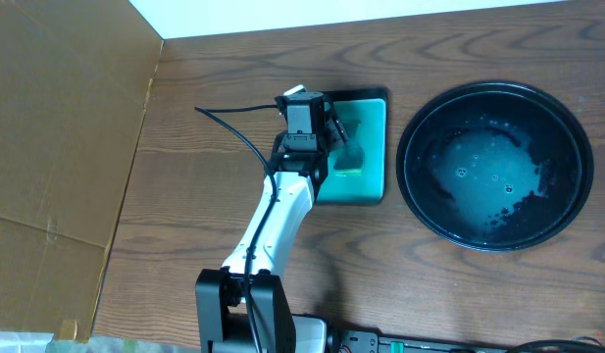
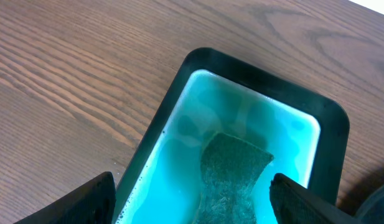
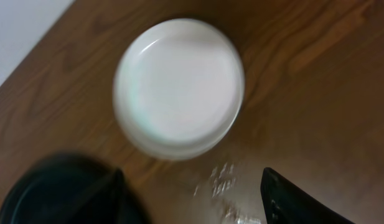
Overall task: Clean dirty plates on tray and stack at the side
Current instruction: 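Set the white plate onto the plate stack at right and release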
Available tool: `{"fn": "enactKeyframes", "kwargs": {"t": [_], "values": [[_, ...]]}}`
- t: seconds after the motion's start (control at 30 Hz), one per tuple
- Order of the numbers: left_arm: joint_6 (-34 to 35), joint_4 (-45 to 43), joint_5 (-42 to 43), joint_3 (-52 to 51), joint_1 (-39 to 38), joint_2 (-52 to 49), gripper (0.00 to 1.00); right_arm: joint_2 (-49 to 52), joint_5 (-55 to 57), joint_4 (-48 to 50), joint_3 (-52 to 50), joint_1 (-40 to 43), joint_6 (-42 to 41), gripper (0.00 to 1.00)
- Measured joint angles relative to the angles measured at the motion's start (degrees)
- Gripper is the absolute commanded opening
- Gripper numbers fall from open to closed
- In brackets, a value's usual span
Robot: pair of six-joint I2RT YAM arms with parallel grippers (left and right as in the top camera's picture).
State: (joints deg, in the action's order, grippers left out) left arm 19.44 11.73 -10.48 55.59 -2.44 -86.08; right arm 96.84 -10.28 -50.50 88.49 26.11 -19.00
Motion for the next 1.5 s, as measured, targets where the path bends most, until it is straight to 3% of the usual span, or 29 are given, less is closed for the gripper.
{"fn": "enactKeyframes", "kwargs": {"t": [0.13,0.17,0.33,0.5,1.0,1.1,1.23,1.5], "values": [[0.0,0.0,-0.02,0.0,0.0,0.0,0.8,-8.33,0.0,-3.56,-1.29,-6.08,1.62,0.69],[0.0,-0.02,-0.02,0.0,0.0,0.0,0.8,-10.54,-0.07,-3.19,-2.78,-8.81,2.08,0.99],[0.0,0.0,-0.02,0.0,0.0,0.0,0.8,-16.44,-0.5,-2.86,-9.18,-20.94,4.59,0.99],[0.0,0.0,-0.02,0.0,0.0,0.0,0.8,-16.68,-0.46,-4.59,-10.03,-27.78,5.25,0.99],[0.0,0.0,-0.02,0.0,0.0,0.0,0.8,-16.68,-0.15,-10.34,-10.43,-29.46,7.13,0.99],[0.0,0.0,-0.02,0.0,0.0,0.0,0.8,-17.42,-0.11,-7.56,-12.63,-29.46,8.68,0.99],[0.0,-0.02,-0.02,0.0,0.0,0.0,0.8,-22.77,-0.28,3.74,-21.99,-29.46,11.63,0.99],[0.0,0.04,-0.02,0.0,0.0,0.0,0.8,-46.07,-0.83,30.25,-46.93,-29.46,14.91,0.99]]}}
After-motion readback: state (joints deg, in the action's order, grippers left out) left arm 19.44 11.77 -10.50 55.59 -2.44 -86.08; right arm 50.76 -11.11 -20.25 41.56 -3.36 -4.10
